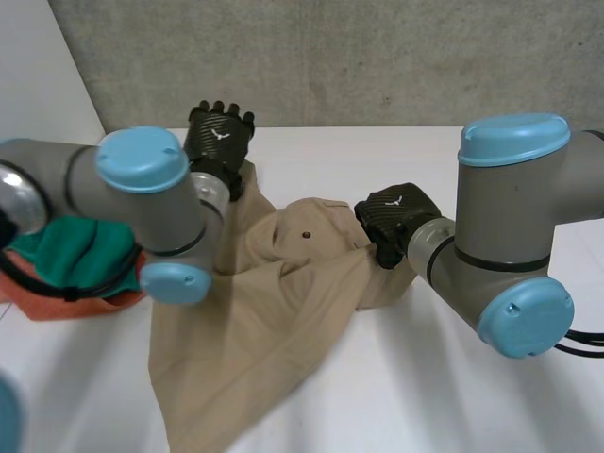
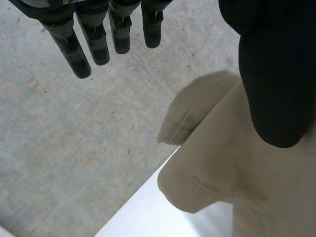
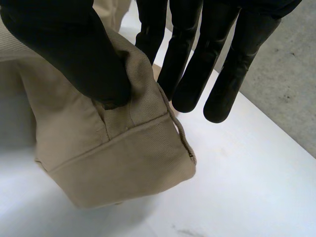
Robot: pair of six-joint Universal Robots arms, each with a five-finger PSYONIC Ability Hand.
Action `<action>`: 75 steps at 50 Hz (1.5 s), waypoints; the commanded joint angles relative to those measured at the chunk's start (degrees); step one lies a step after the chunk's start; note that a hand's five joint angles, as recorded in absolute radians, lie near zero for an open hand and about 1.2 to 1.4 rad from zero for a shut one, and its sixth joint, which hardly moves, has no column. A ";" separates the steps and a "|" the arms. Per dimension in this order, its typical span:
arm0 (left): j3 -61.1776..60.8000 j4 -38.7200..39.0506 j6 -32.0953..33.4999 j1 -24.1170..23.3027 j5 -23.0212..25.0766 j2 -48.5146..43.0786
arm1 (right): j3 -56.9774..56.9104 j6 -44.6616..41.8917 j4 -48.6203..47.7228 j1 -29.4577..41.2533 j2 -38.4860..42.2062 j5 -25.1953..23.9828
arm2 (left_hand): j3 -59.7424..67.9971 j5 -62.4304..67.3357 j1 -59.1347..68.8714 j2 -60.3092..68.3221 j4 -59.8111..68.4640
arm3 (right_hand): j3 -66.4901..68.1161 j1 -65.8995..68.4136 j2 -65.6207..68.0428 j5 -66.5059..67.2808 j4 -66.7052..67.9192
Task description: Fold the laundry.
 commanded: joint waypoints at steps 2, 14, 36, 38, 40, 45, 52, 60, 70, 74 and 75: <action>-20.05 -2.99 -1.38 0.12 -0.27 20.58 | 0.10 -0.64 -0.65 0.87 0.81 1.14 | 4.25 3.60 5.55 4.69 4.62 | 11.86 22.95 12.89 13.37 12.02; -37.02 -17.93 -15.53 -0.23 0.17 30.44 | -2.27 -0.37 -4.00 1.31 4.25 1.49 | 8.45 7.80 9.75 8.90 8.83 | 11.86 22.95 12.89 13.37 12.02; -45.90 -24.00 -26.79 -5.68 2.10 33.70 | -2.72 1.56 -4.70 1.22 4.60 1.49 | 14.68 14.03 15.98 15.13 15.05 | 11.86 22.95 12.89 13.37 12.02; -45.64 -24.09 -27.93 -5.86 3.07 33.08 | -2.54 1.56 -4.70 1.22 4.51 1.49 | 14.85 14.20 16.15 15.29 15.22 | 11.86 22.95 12.89 13.37 12.02; -45.55 -24.09 -28.63 -6.03 3.77 32.29 | -2.37 1.56 -4.70 1.22 4.34 1.49 | 15.18 14.53 16.48 15.63 15.55 | 11.86 22.95 12.89 13.37 12.02; -44.32 -24.27 -30.21 -6.73 4.83 29.05 | -1.93 2.09 -4.79 0.87 4.16 1.49 | 18.70 18.05 20.00 19.15 19.07 | 11.86 22.95 12.89 13.37 12.02; -42.74 -23.74 -30.22 -8.05 4.13 25.35 | -0.44 3.32 -4.79 0.52 2.85 2.28 | 53.31 52.66 54.61 53.76 53.69 | 11.86 22.95 12.89 13.37 12.02; -35.98 -24.18 -28.46 -8.05 0.61 26.31 | 2.11 -0.54 -2.95 0.60 -4.09 1.66 | 67.98 67.33 69.28 68.43 68.35 | 11.86 22.95 12.89 13.37 12.02; -19.55 -25.41 -9.05 -2.61 0.44 39.58 | 1.50 -15.66 2.42 0.69 -17.19 1.31 | 67.98 67.33 69.28 68.43 68.35 | 11.86 22.95 12.89 13.37 12.02; -13.39 -25.41 -6.05 -2.43 0.17 43.44 | -1.31 -17.42 3.91 0.96 -23.34 1.49 | 67.98 67.33 69.28 68.43 68.35 | 11.86 22.95 12.89 13.37 12.02; -12.51 -25.41 -5.87 -2.43 0.26 44.15 | -2.79 -17.42 4.78 0.78 -25.53 1.49 | 67.98 67.33 69.28 68.43 68.35 | 11.86 22.95 12.89 13.37 12.02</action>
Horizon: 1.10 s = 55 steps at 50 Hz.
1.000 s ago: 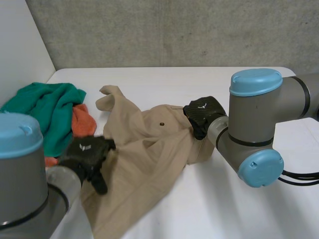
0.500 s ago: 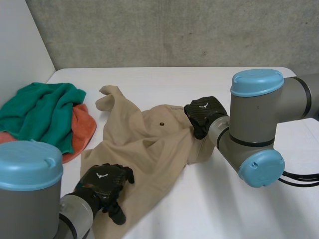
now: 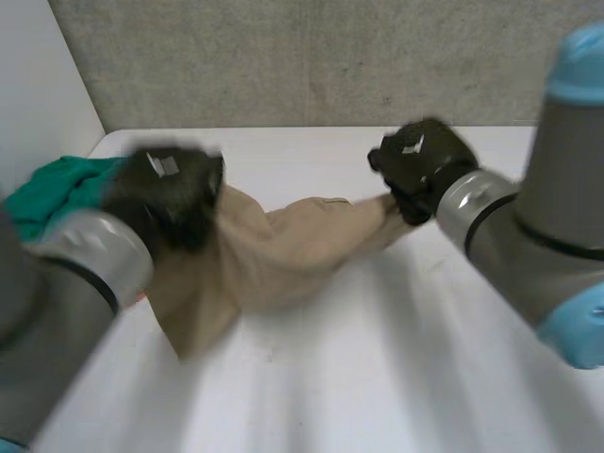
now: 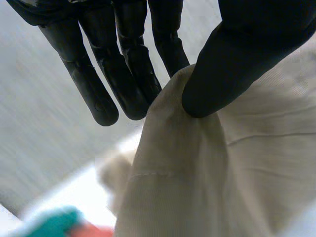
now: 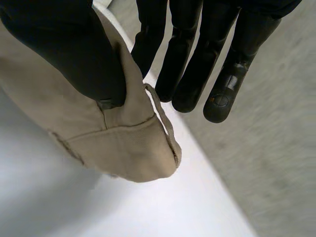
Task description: Fold the laundry.
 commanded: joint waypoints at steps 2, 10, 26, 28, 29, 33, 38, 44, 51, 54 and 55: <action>12.34 0.17 8.10 2.23 0.28 9.78 | -6.72 -4.32 4.22 0.06 -12.80 0.17 | 11.97 13.43 14.52 11.58 11.57 | 11.86 22.95 12.89 13.36 12.02; 19.90 3.24 8.36 3.99 0.63 11.99 | -17.79 -4.06 9.06 -0.03 -15.18 0.16 | 11.97 13.43 14.52 11.58 11.57 | 11.86 22.95 12.89 13.36 12.02; 27.81 20.01 11.97 5.57 2.39 -18.40 | -35.01 -3.27 7.84 -0.20 15.12 2.97 | 11.97 13.43 14.52 11.58 11.57 | 11.86 22.95 12.89 13.36 12.02; 31.22 25.53 13.19 5.83 2.13 -23.83 | -38.01 -2.48 3.28 -0.20 20.40 6.04 | 11.97 13.43 14.52 11.58 11.57 | 11.86 22.95 12.89 13.36 12.02; 32.55 26.96 13.55 5.83 2.21 -25.87 | -38.80 -2.56 1.52 -0.20 21.98 7.10 | 11.97 13.43 14.52 11.58 11.57 | 11.86 22.95 12.89 13.36 12.02; 39.76 32.94 16.36 5.74 3.18 -35.98 | -40.47 -3.27 -8.58 -0.20 28.58 11.67 | 11.97 13.43 14.52 11.58 11.57 | 11.86 22.95 12.89 13.36 12.02; 46.18 35.32 17.86 5.04 4.67 -44.95 | -41.26 -8.78 -20.36 -0.29 35.69 13.44 | -14.59 -13.14 -12.05 -14.99 -15.00 | -48.44 -37.36 -47.41 -46.94 -48.29; 47.42 37.26 17.59 5.04 5.29 -48.39 | -43.82 -14.35 -20.47 -0.47 38.08 13.44 | -58.03 -56.57 -55.48 -58.42 -58.43 | -58.14 -47.05 -57.11 -56.64 -57.98; 38.04 37.43 16.28 5.22 4.85 -42.17 | -41.89 -11.45 -14.86 -1.08 33.78 12.74 | -58.03 -56.57 -55.48 -58.42 -58.43 | -58.14 -47.05 -57.11 -56.64 -57.98; 32.41 37.35 15.66 5.22 4.68 -38.91 | -39.52 -10.39 -9.06 -2.49 31.06 11.16 | -58.03 -56.57 -55.48 -58.42 -58.43 | -58.14 -47.05 -57.11 -56.64 -57.98; 28.30 37.08 15.31 5.13 4.50 -36.64 | -38.55 -10.13 -7.39 -2.66 30.35 10.54 | -58.03 -56.57 -55.48 -58.42 -58.43 | -58.14 -47.05 -57.11 -56.64 -57.98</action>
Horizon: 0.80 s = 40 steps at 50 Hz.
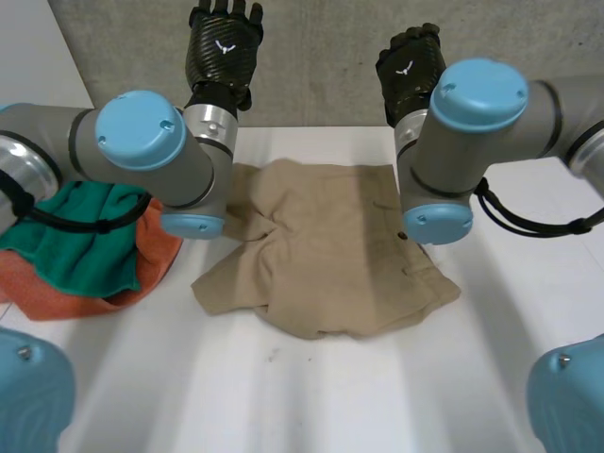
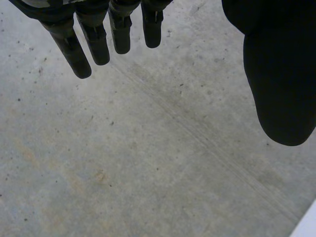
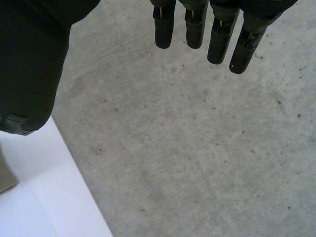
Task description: Fold the laundry.
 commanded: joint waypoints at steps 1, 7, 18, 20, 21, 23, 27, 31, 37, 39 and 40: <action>-16.14 -0.59 -1.71 0.00 -0.68 10.08 | 5.11 2.91 11.57 -2.05 -6.29 -3.21 | -2.03 -2.64 -0.71 -1.57 -1.67 | -2.33 -1.52 -2.57 -3.40 -3.39; -32.48 -5.06 -2.50 -0.79 -1.48 20.80 | 16.97 7.56 23.53 -5.12 -13.59 -7.96 | -1.14 -1.75 0.18 -0.69 -0.78 | -2.33 -1.52 -2.57 -3.40 -3.39; -55.26 -24.22 -16.20 -2.47 -0.42 33.64 | 44.22 10.99 25.92 -12.68 -24.75 -24.30 | 23.41 22.80 24.73 23.86 23.77 | 4.98 5.79 4.74 3.91 3.91; -57.28 -27.29 -20.58 -2.38 1.15 33.99 | 49.75 11.26 24.60 -13.82 -26.42 -28.17 | 26.76 26.16 28.08 27.22 27.12 | 7.34 8.15 7.10 6.27 6.27; -57.73 -27.92 -21.91 -2.29 1.77 33.91 | 51.68 11.35 23.55 -14.09 -26.86 -29.40 | 27.61 27.01 28.94 28.07 27.97 | 7.51 8.32 7.27 6.44 6.44; -58.43 -28.97 -24.37 -2.12 3.26 33.65 | 55.98 11.52 20.31 -14.35 -27.48 -31.16 | 28.13 27.52 29.45 28.58 28.49 | 8.51 9.32 8.27 7.44 7.45; -59.75 -29.16 -28.78 -1.15 7.04 33.21 | 61.54 11.61 14.32 -14.62 -27.57 -31.26 | 27.12 26.51 28.44 27.58 27.48 | 9.19 10.00 8.96 8.13 8.13; -58.18 -27.31 -29.48 0.96 9.51 29.18 | 64.71 11.61 10.45 -14.62 -27.48 -31.17 | 25.28 24.67 26.60 25.74 25.64 | 10.54 11.35 10.30 9.47 9.47; -52.90 -26.69 -29.40 1.14 9.51 22.49 | 67.08 11.70 7.99 -14.53 -27.57 -31.17 | 20.57 19.97 21.89 21.03 20.93 | 10.71 11.52 10.47 9.64 9.64; -50.19 -25.99 -29.48 1.05 9.51 20.47 | 67.61 11.70 7.55 -14.44 -27.57 -31.17 | 18.21 17.61 19.54 18.67 18.57 | 10.71 11.52 10.47 9.64 9.64; -49.21 -25.82 -29.40 0.96 9.51 19.68 | 67.79 11.70 7.37 -14.53 -27.57 -31.17 | 17.37 16.76 18.69 17.83 17.73 | 10.71 11.52 10.47 9.64 9.64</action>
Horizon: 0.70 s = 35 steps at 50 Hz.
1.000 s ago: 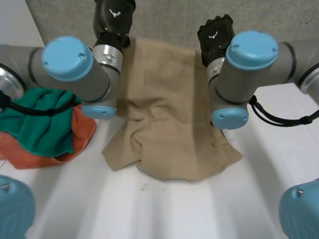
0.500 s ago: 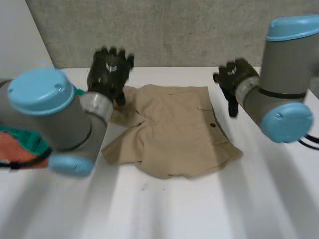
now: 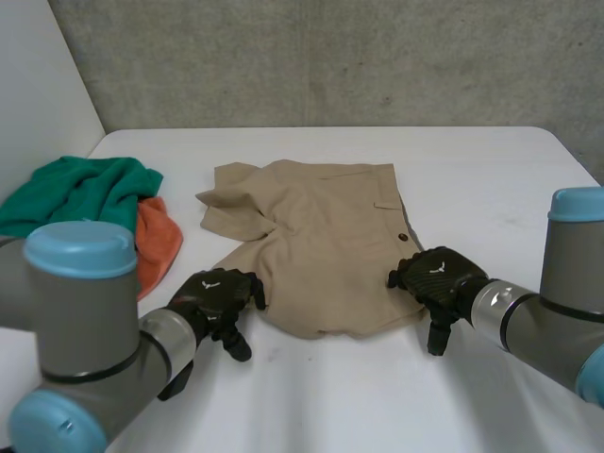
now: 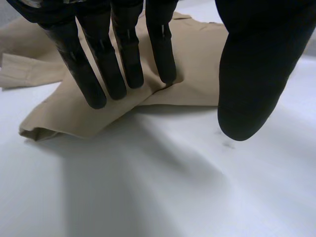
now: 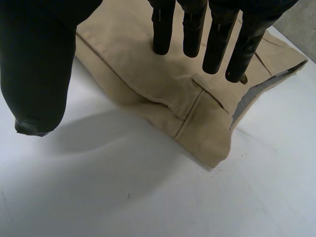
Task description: Fold the laundry.
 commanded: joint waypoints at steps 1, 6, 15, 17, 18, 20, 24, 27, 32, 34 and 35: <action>8.37 1.86 0.43 -0.16 -0.14 -8.01 | 1.58 0.04 -1.92 0.15 0.08 0.36 | -3.32 -2.79 -3.30 -3.24 -3.17 | 4.34 7.26 5.02 4.20 4.42; 15.05 2.03 0.43 -0.95 -0.58 -13.29 | 1.67 0.04 -2.37 0.15 -0.27 0.36 | -6.52 -5.99 -6.50 -6.45 -6.37 | 4.34 7.26 5.01 4.20 4.41; 24.11 2.65 0.52 -3.76 -2.25 -18.47 | 2.11 0.91 -3.51 0.42 -0.62 0.71 | -9.22 -8.68 -9.19 -9.14 -9.07 | 4.34 7.26 5.01 4.20 4.41; 24.73 2.65 0.52 -3.94 -2.25 -19.35 | 1.76 2.40 -5.08 0.59 -0.62 1.67 | -8.72 -8.18 -8.69 -8.64 -8.57 | 4.50 7.42 5.18 4.36 4.58; 25.08 2.65 0.52 -4.11 -2.25 -19.71 | 1.58 2.93 -5.61 0.59 -0.62 2.11 | -8.21 -7.68 -8.19 -8.14 -8.06 | 4.51 7.43 5.18 4.37 4.58; 26.22 2.65 0.52 -4.47 -2.42 -20.76 | 1.23 3.82 -6.49 0.86 -0.62 3.08 | -2.35 -1.81 -2.32 -2.27 -2.20 | 4.84 7.76 5.52 4.70 4.92; 27.28 2.65 0.52 -5.08 -2.33 -21.56 | 0.26 4.26 -7.46 1.03 -0.36 4.14 | 18.15 18.68 18.17 18.23 18.30 | 8.88 11.80 9.55 8.74 8.95; 27.28 2.65 0.43 -5.43 -2.33 -21.38 | -1.05 4.26 -7.55 1.03 0.69 4.49 | 38.17 38.71 38.20 38.25 38.32 | 11.90 14.82 12.57 11.76 11.97; 26.67 2.56 0.69 -5.96 -2.68 -20.33 | -2.81 4.17 -7.47 0.95 3.59 4.58 | 48.12 48.65 48.14 48.20 48.27 | 17.44 20.36 18.11 17.30 17.52; 26.23 2.39 0.70 -6.48 -3.03 -19.10 | -3.52 4.26 -7.55 0.95 4.21 4.58 | 48.12 48.65 48.14 48.20 48.27 | 26.34 29.26 27.01 26.20 26.41; 25.96 2.30 0.78 -6.58 -3.38 -18.40 | -3.69 4.26 -7.55 0.95 4.30 4.49 | 48.12 48.65 48.14 48.20 48.27 | 29.70 32.62 30.38 29.56 29.78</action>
